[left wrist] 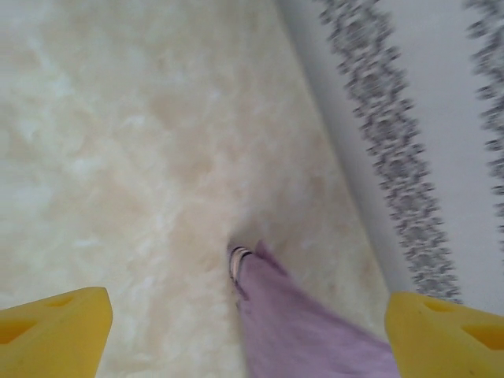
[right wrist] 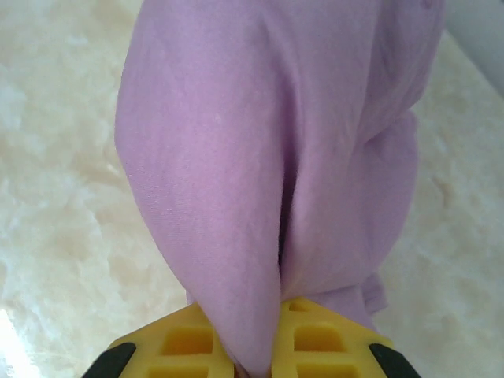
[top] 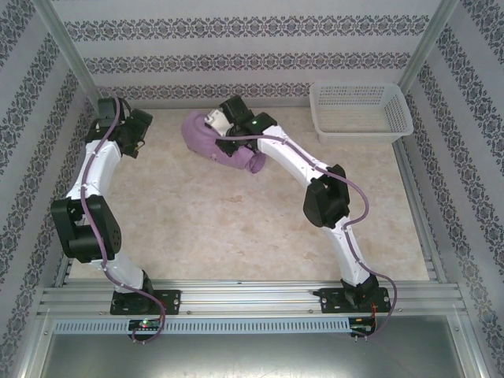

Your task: Roll up the long pants

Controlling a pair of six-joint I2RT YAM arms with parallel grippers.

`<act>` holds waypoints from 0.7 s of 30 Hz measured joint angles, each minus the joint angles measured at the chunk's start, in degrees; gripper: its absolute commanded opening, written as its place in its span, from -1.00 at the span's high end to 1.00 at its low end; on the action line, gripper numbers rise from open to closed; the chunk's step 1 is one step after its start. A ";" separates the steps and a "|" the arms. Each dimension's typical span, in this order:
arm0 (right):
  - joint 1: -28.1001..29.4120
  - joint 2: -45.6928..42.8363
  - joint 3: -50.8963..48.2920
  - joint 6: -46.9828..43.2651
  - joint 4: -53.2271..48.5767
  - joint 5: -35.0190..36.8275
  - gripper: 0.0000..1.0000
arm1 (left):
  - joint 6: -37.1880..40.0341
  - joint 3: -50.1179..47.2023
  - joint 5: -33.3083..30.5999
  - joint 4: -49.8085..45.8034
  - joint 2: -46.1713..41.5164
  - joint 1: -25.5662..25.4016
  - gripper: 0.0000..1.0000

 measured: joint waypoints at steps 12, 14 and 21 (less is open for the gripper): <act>-14.62 -0.07 16.35 4.26 -4.92 -1.25 1.00 | -0.22 -2.25 1.73 0.55 0.55 0.00 -0.59; -16.85 -0.33 16.41 4.70 -5.01 -0.83 1.00 | -0.22 -2.23 2.14 0.55 1.01 0.00 -0.58; -26.25 -2.08 16.63 6.21 -5.03 1.11 1.00 | -0.50 -1.16 4.02 0.52 3.78 0.00 -0.52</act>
